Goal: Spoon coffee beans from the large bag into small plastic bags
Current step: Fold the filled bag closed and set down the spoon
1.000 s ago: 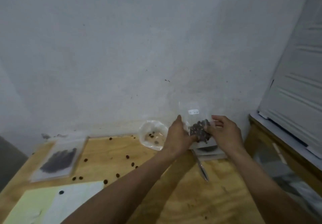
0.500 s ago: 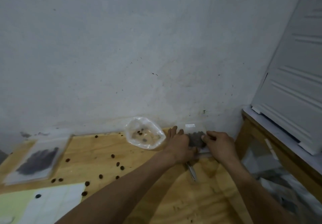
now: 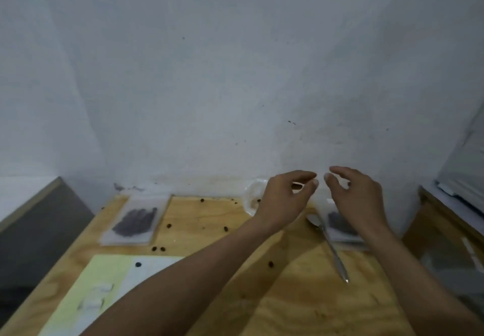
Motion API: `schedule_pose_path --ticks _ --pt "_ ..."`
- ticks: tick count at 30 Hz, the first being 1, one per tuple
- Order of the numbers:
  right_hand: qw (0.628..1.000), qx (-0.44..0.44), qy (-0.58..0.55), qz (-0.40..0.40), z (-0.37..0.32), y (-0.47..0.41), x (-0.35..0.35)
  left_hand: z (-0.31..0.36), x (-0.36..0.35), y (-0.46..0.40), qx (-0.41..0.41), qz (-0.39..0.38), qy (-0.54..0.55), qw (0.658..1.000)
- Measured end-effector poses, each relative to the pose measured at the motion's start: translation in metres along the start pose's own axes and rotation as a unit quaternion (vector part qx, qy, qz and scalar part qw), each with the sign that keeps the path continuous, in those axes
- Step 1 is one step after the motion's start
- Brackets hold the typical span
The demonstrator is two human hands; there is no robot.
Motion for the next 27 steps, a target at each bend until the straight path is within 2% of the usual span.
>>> schedule_pose_path --ticks 4,8,10,13,15,16,18,21,25,27 --pt "0.997 0.056 -0.05 -0.022 -0.068 -0.004 -0.036 -0.018 0.085 0.008 0.02 0.103 -0.027 0.994" --pt "0.985 0.082 -0.066 -0.135 -0.122 0.012 -0.108 -0.068 0.173 0.027 0.099 0.161 -0.17 0.967" --pt "0.973 0.073 -0.071 -0.207 -0.146 0.026 -0.15 -0.103 0.213 0.041 0.188 0.162 -0.249 0.936" --pt "0.942 0.048 -0.065 -0.326 -0.175 0.058 -0.22 -0.15 0.266 0.072 0.332 0.158 -0.366 0.855" --pt "0.929 0.037 -0.048 -0.366 -0.191 0.076 -0.256 -0.174 0.29 0.095 0.41 0.141 -0.385 0.815" --pt "0.928 0.032 -0.043 -0.37 -0.197 0.084 -0.27 -0.185 0.298 0.104 0.437 0.137 -0.365 0.811" --pt "0.933 0.023 -0.043 -0.356 -0.207 0.094 -0.289 -0.202 0.308 0.117 0.457 0.137 -0.317 0.82" --pt "0.939 -0.005 -0.066 -0.339 -0.218 0.101 -0.301 -0.212 0.317 0.127 0.431 0.163 -0.266 0.847" --pt "0.935 -0.114 -0.198 -0.27 -0.218 0.097 -0.301 -0.198 0.328 0.137 0.368 0.241 -0.156 0.885" --pt "0.931 -0.135 -0.245 -0.236 -0.216 0.093 -0.3 -0.187 0.331 0.14 0.333 0.267 -0.096 0.899"
Point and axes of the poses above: each hand's wrist, its own y-axis away from the middle knuckle, its own x-axis out of the back of the hand, z = x × y, the point moved 7 cm from there along -y, towards the middle knuckle, and after that the axes turned 8 degrees about x, right-handed, at the moved point
